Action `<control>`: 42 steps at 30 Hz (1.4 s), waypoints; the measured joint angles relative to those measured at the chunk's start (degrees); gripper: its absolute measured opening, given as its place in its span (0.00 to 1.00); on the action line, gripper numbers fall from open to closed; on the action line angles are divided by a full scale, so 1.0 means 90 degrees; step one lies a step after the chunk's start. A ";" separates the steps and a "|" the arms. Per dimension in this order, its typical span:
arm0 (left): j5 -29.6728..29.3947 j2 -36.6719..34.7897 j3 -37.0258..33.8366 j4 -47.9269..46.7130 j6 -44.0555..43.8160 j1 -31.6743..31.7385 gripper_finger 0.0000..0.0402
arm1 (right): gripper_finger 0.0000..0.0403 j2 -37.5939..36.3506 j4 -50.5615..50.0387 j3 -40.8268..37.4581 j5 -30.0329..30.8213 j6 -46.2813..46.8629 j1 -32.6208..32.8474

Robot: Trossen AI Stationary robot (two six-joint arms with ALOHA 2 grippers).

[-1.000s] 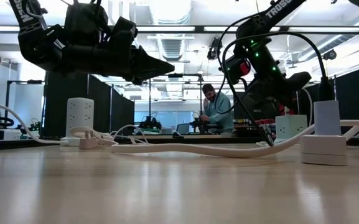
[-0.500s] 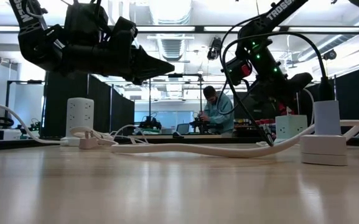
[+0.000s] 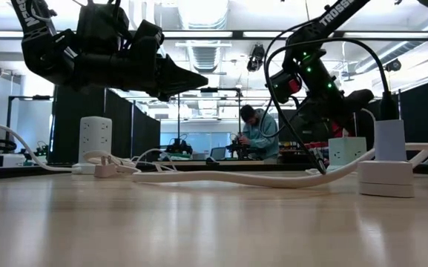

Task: Insert USB
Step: Insert the white charger cable into the green outlet extension, then insert the black charger cable into the green outlet extension

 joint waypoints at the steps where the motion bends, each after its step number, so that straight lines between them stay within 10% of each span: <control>1: 0.0000 0.0000 0.0000 0.0000 0.0000 0.0000 0.00 | 0.03 -0.0005 0.0040 -0.0017 -0.0003 -0.0012 -0.0012; 21: 0.0000 0.0000 0.0000 -0.0005 -0.0035 -0.0010 0.00 | 0.03 0.0001 0.0300 -0.0127 -0.0109 -0.0208 -0.0033; 34: -0.0010 -0.0082 0.0000 -0.0116 -0.0015 -0.0010 0.00 | 0.46 -0.0553 0.0134 0.0243 -0.0421 0.0353 0.0518; 42: -0.0167 -0.0700 -0.0002 -0.0816 0.0252 -0.0011 0.00 | 0.50 -0.1419 0.0145 0.0277 -0.2327 0.1743 0.1003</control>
